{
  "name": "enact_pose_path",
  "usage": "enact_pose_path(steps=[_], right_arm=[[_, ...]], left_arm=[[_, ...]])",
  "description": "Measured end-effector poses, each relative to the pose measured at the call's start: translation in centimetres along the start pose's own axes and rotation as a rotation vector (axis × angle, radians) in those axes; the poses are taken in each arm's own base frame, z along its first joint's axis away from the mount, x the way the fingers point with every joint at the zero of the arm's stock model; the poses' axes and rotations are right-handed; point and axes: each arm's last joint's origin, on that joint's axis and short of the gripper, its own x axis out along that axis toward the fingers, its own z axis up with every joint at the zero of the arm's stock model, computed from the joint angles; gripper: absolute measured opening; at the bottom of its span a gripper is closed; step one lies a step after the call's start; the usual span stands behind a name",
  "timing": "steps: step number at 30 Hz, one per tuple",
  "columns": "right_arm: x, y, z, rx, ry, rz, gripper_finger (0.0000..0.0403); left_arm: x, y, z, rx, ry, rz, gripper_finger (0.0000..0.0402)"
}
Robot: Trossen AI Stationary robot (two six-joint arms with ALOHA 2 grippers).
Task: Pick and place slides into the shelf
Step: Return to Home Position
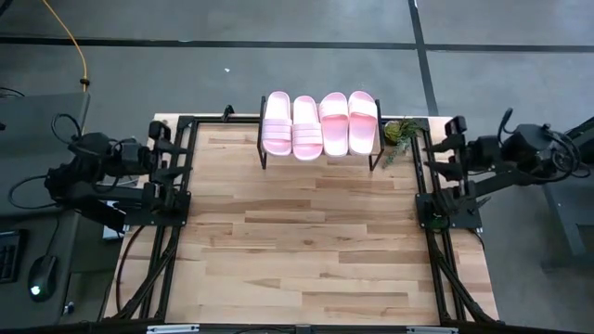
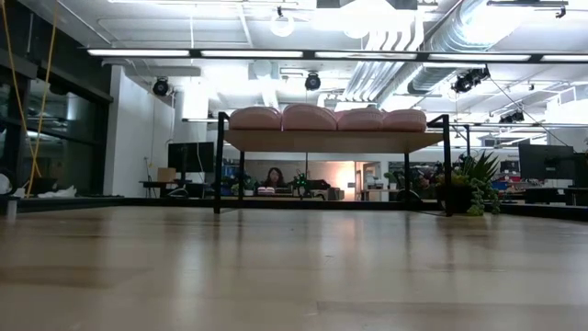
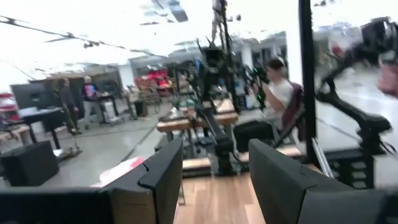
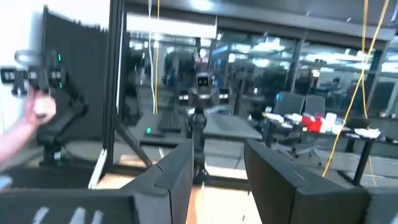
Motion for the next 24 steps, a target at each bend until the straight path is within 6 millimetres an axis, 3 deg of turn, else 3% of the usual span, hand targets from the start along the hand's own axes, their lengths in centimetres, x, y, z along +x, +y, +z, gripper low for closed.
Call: enact_pose_path(steps=[4, 8, 15, 24], right_arm=[[-1.5, -0.1, -2.0, 0.023, -0.045, -0.031, 0.0133], [-1.8, 0.2, -3.8, 0.022, -0.036, -0.049, 0.0133], [-0.7, 0.9, -6.7, 0.024, -0.044, -0.068, 0.0133], [0.4, 1.5, -8.3, 0.037, -0.097, -0.075, 0.0133]], left_arm=[[-0.4, 0.0, -0.4, -0.022, -0.018, 0.012, 0.0166], [0.2, -0.3, -1.6, -0.019, 0.052, -0.023, 0.0166], [1.1, -0.7, -3.6, -0.015, 0.107, -0.033, 0.0166], [1.6, -1.1, -5.1, -0.018, 0.145, -0.083, 0.0166]])
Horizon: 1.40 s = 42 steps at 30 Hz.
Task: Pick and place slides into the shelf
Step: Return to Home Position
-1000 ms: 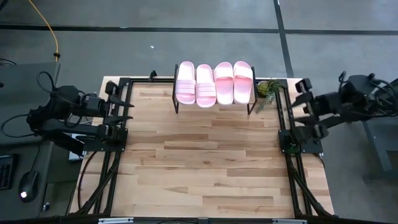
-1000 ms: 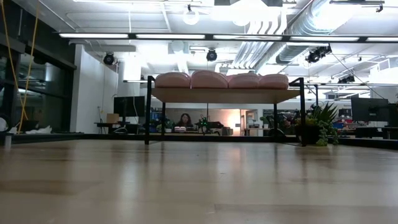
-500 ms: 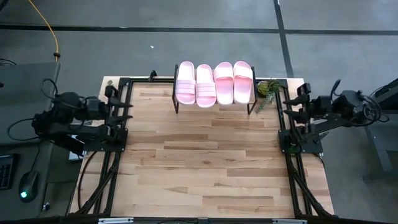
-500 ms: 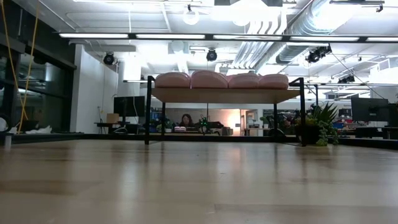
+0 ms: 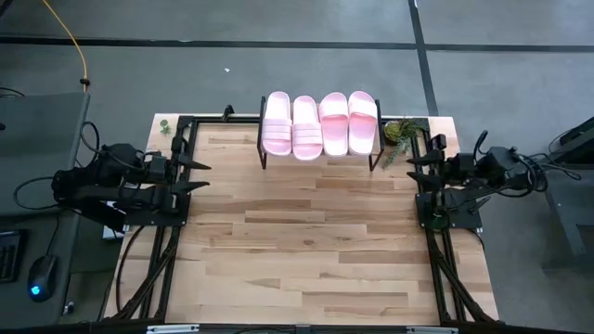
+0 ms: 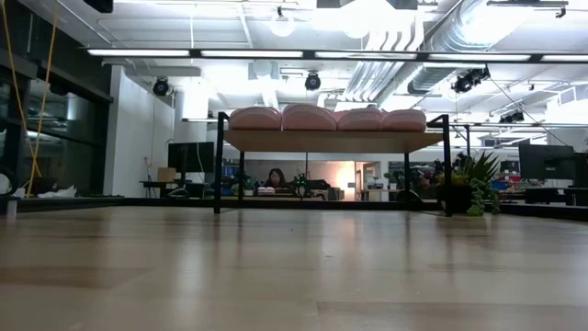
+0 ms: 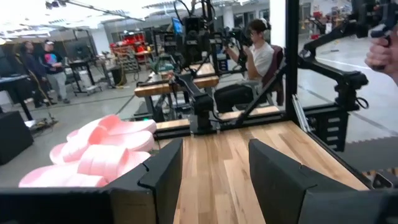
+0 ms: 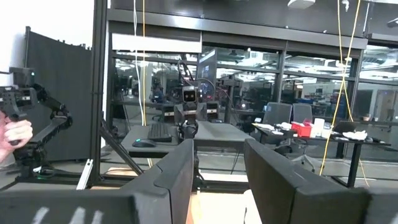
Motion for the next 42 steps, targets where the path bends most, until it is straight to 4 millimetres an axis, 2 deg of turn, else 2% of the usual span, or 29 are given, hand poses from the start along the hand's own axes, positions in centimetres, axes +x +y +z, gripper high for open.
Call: enact_pose_path(steps=[6, 9, 12, 17, 24, 27, 34, 42], right_arm=[[0.4, 0.2, -0.3, 0.019, 0.021, 0.019, 0.0133], [1.1, 0.6, -1.5, -0.014, 0.029, 0.003, 0.0133], [1.3, 0.6, -2.1, -0.023, -0.033, -0.068, 0.0133], [0.7, 0.3, -2.7, -0.016, 0.014, -0.137, 0.0133], [0.3, 0.4, -3.2, -0.012, 0.060, -0.097, 0.0133], [0.5, 0.7, -3.9, -0.039, 0.049, -0.037, 0.0133], [0.5, 0.8, -4.5, -0.052, 0.009, -0.062, 0.0133], [-0.8, 0.4, -4.5, -0.058, 0.007, -0.073, 0.0133]], left_arm=[[0.1, -0.1, -0.2, 0.000, 0.005, -0.009, 0.0166], [0.1, -0.1, -0.2, -0.002, 0.006, -0.009, 0.0166], [0.1, -0.1, -0.3, -0.003, 0.017, -0.011, 0.0166], [0.0, -0.1, -0.4, -0.006, 0.023, -0.012, 0.0166], [0.0, -0.1, -0.5, -0.003, 0.032, -0.013, 0.0166], [0.0, -0.1, -0.5, -0.004, 0.037, -0.014, 0.0166], [0.7, -0.2, -1.6, -0.027, 0.050, 0.020, 0.0166], [0.8, 0.0, -1.6, -0.028, 0.025, 0.065, 0.0166]])
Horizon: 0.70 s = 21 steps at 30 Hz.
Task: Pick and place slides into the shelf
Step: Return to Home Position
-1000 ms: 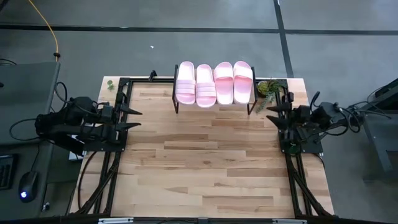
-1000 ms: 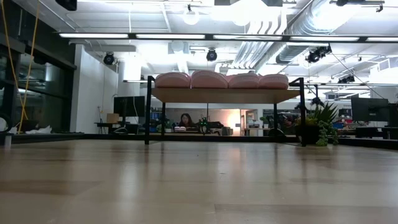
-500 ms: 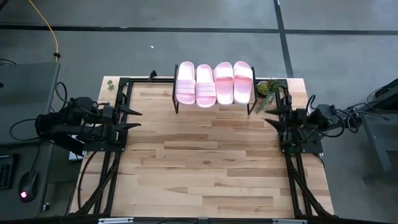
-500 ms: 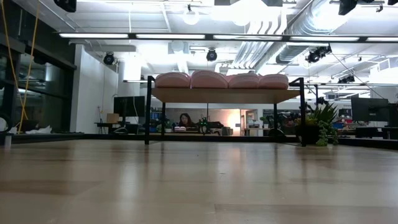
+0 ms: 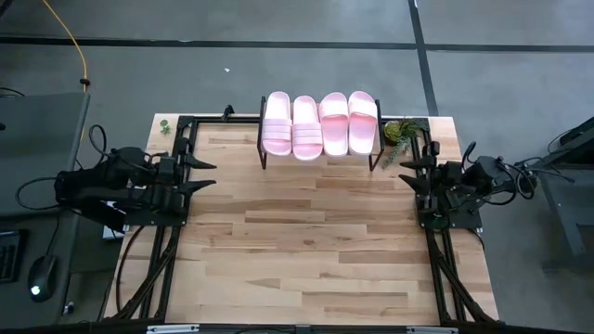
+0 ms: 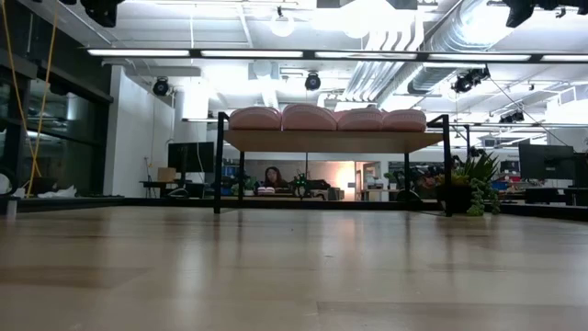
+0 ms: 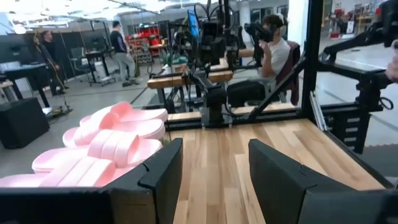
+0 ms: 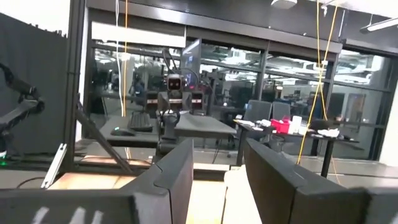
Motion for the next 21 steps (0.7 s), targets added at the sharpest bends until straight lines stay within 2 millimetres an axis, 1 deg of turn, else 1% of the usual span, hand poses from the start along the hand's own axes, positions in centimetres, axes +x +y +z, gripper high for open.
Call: enact_pose_path(steps=[6, 14, 17, 21], right_arm=[[-1.3, -0.4, -0.3, 0.022, 0.010, 0.005, 0.0133], [-1.0, -0.2, -1.3, -0.014, 0.023, -0.027, 0.0133], [-1.0, -0.3, -1.2, -0.011, 0.021, -0.051, 0.0133], [-1.0, -0.2, -1.2, -0.005, 0.019, -0.032, 0.0133]], left_arm=[[0.0, 0.0, 0.0, 0.001, -0.003, -0.006, 0.0166], [0.0, 0.0, 0.0, 0.001, -0.001, -0.007, 0.0166], [0.0, 0.0, 0.0, 0.000, 0.000, -0.007, 0.0166], [0.0, 0.0, 0.0, 0.001, 0.000, -0.008, 0.0166]])
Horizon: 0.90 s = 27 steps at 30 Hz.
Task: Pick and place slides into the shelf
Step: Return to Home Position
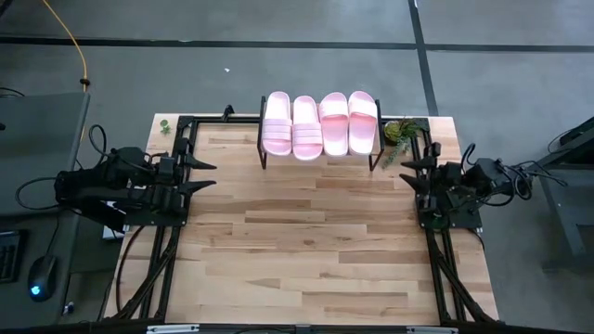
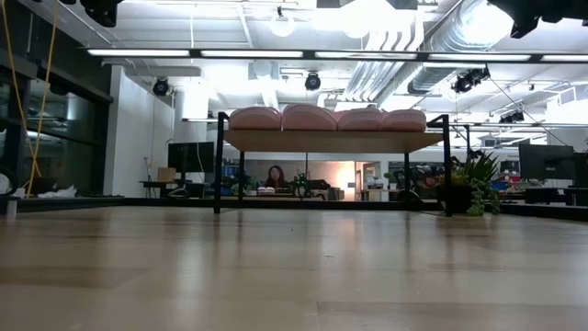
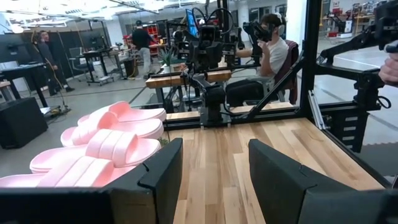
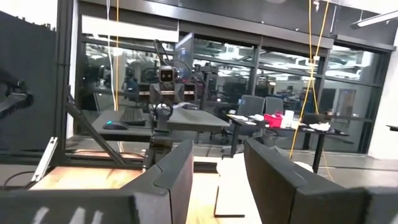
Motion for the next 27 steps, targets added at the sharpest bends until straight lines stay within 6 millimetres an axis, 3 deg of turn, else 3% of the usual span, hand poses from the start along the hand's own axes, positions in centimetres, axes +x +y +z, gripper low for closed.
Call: enact_pose_path(steps=[12, 15, 20, 27], right_arm=[[0.1, 0.1, -0.3, 0.016, 0.024, 0.018, 0.0133], [0.4, 0.5, -1.2, 0.014, 0.011, 0.007, 0.0133], [0.6, 0.1, -2.4, -0.001, 0.065, -0.144, 0.0133], [0.8, -0.3, -2.2, 0.004, 0.022, -0.055, 0.0133]], left_arm=[[0.0, 0.0, 0.0, -0.001, 0.000, 0.000, 0.0166], [0.0, 0.0, 0.0, -0.001, 0.000, 0.000, 0.0166], [0.0, 0.0, 0.0, -0.001, 0.000, 0.000, 0.0166], [0.0, 0.0, -0.1, 0.000, 0.010, -0.001, 0.0166]])
